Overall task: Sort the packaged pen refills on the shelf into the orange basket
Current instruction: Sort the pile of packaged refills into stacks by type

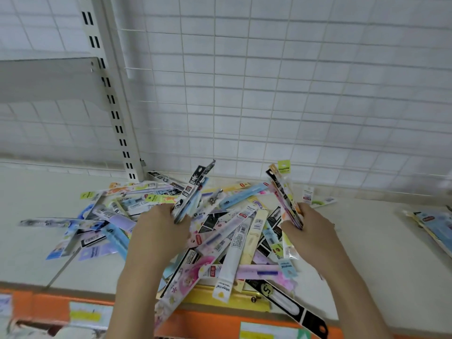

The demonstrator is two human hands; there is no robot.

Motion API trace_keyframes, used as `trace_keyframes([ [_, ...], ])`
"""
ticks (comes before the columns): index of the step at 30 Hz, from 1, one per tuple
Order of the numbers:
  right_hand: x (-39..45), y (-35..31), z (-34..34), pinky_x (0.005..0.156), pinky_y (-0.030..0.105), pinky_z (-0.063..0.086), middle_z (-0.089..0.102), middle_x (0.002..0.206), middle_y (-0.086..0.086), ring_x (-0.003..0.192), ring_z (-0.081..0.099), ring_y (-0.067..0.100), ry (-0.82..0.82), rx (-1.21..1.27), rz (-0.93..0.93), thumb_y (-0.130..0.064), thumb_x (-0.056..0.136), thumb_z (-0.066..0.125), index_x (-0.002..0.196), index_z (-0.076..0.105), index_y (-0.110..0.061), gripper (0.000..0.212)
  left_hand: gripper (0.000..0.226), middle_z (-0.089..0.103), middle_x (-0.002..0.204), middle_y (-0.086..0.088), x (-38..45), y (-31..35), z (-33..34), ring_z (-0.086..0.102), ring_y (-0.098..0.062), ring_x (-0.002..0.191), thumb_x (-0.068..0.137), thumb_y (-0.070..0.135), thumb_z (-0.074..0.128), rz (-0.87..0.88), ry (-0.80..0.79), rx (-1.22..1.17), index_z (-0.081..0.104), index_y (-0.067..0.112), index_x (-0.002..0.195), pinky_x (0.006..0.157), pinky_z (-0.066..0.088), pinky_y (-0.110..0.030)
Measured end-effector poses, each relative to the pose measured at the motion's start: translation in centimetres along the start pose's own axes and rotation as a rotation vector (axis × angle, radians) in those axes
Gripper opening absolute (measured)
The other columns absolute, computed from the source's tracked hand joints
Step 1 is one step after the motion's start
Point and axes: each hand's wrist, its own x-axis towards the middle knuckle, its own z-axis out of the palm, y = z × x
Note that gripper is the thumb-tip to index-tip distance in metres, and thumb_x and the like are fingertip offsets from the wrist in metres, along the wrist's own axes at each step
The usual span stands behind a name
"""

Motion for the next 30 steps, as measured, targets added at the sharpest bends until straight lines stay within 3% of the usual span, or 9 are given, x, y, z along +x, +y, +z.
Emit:
trace_keyframes([
  [4, 0.0, -0.4, 0.3, 0.048, 0.027, 0.028, 0.043, 0.058, -0.001, 0.052, 0.039, 0.016, -0.012, 0.029, 0.014, -0.016, 0.088, 0.049, 0.069, 0.04, -0.015, 0.021, 0.026, 0.072, 0.071, -0.013, -0.6, 0.7, -0.8, 0.065, -0.032, 0.066, 0.087, 0.025, 0.059, 0.048, 0.092, -0.09, 0.066, 0.002, 0.076, 0.07, 0.055, -0.041],
  [8, 0.1, -0.6, 0.6, 0.051, 0.026, 0.034, 0.048, 0.057, -0.002, 0.056, 0.049, 0.014, -0.024, 0.01, -0.016, -0.036, 0.092, 0.051, 0.065, 0.045, -0.021, 0.032, 0.042, 0.058, 0.051, -0.013, -0.9, 0.9, -1.0, 0.054, -0.026, 0.051, 0.081, 0.036, 0.067, 0.017, 0.163, -0.18, 0.061, -0.001, 0.063, 0.051, 0.039, -0.03],
  [13, -0.1, -1.0, 0.8, 0.054, 0.029, 0.036, 0.043, 0.049, -0.004, 0.055, 0.052, 0.017, -0.02, -0.039, -0.026, -0.051, 0.087, 0.055, 0.053, 0.039, -0.022, 0.047, 0.023, 0.054, 0.052, 0.002, -1.2, 0.7, -1.0, 0.05, -0.015, 0.051, 0.074, 0.03, 0.075, 0.037, 0.13, -0.165, 0.061, 0.013, 0.067, 0.049, 0.035, -0.026],
  [18, -0.2, -1.0, 0.6, 0.049, 0.027, 0.029, 0.04, 0.042, -0.005, 0.048, 0.044, 0.012, -0.024, -0.035, -0.009, -0.037, 0.089, 0.057, 0.052, 0.035, -0.02, 0.047, 0.016, 0.063, 0.065, -0.001, -0.7, 0.4, -1.1, 0.058, -0.021, 0.063, 0.087, 0.026, 0.061, 0.085, 0.128, -0.181, 0.062, 0.011, 0.081, 0.057, 0.042, -0.029],
  [21, -0.1, -0.7, 0.5, 0.055, 0.029, 0.041, 0.061, 0.059, 0.003, 0.057, 0.057, 0.018, -0.041, 0.023, 0.012, -0.03, 0.092, 0.051, 0.069, 0.055, -0.005, 0.035, 0.021, 0.063, 0.064, 0.004, -0.7, 0.8, -1.1, 0.056, -0.017, 0.058, 0.092, 0.024, 0.052, 0.111, 0.099, -0.163, 0.062, 0.012, 0.077, 0.057, 0.042, -0.028],
  [23, -0.1, -0.3, 0.5, 0.063, 0.033, 0.05, 0.068, 0.075, 0.013, 0.07, 0.065, 0.027, -0.045, 0.028, 0.002, -0.028, 0.093, 0.048, 0.085, 0.057, -0.003, 0.028, 0.021, 0.064, 0.065, -0.004, -0.6, 0.8, -1.0, 0.059, -0.023, 0.062, 0.094, 0.024, 0.049, 0.098, 0.051, -0.185, 0.058, 0.014, 0.078, 0.063, 0.048, -0.034],
  [26, -0.1, -0.1, 0.7, 0.054, 0.03, 0.04, 0.058, 0.068, 0.008, 0.06, 0.055, 0.023, -0.062, -0.022, -0.024, -0.025, 0.094, 0.047, 0.078, 0.049, -0.01, 0.022, 0.015, 0.064, 0.07, -0.01, -0.6, 0.7, -0.7, 0.068, -0.031, 0.073, 0.094, 0.029, 0.048, 0.076, -0.013, -0.254, 0.053, 0.022, 0.082, 0.077, 0.055, -0.047],
  [28, 0.0, -0.1, 1.0, 0.052, 0.027, 0.034, 0.053, 0.066, 0.006, 0.06, 0.049, 0.02, -0.07, -0.053, -0.03, -0.026, 0.092, 0.05, 0.077, 0.049, -0.009, 0.023, 0.015, 0.061, 0.065, -0.003, -0.8, 0.9, -0.6, 0.068, -0.027, 0.069, 0.093, 0.032, 0.048, 0.08, -0.026, -0.243, 0.05, 0.023, 0.081, 0.072, 0.055, -0.042],
  [30, 0.1, -0.3, 1.3, 0.056, 0.028, 0.037, 0.059, 0.071, 0.008, 0.066, 0.055, 0.022, -0.104, -0.076, -0.025, -0.029, 0.089, 0.055, 0.082, 0.054, -0.009, 0.021, 0.018, 0.056, 0.059, 0.001, -1.0, 1.1, -0.7, 0.063, -0.02, 0.061, 0.092, 0.036, 0.05, 0.097, -0.012, -0.208, 0.052, 0.02, 0.084, 0.059, 0.048, -0.033],
])
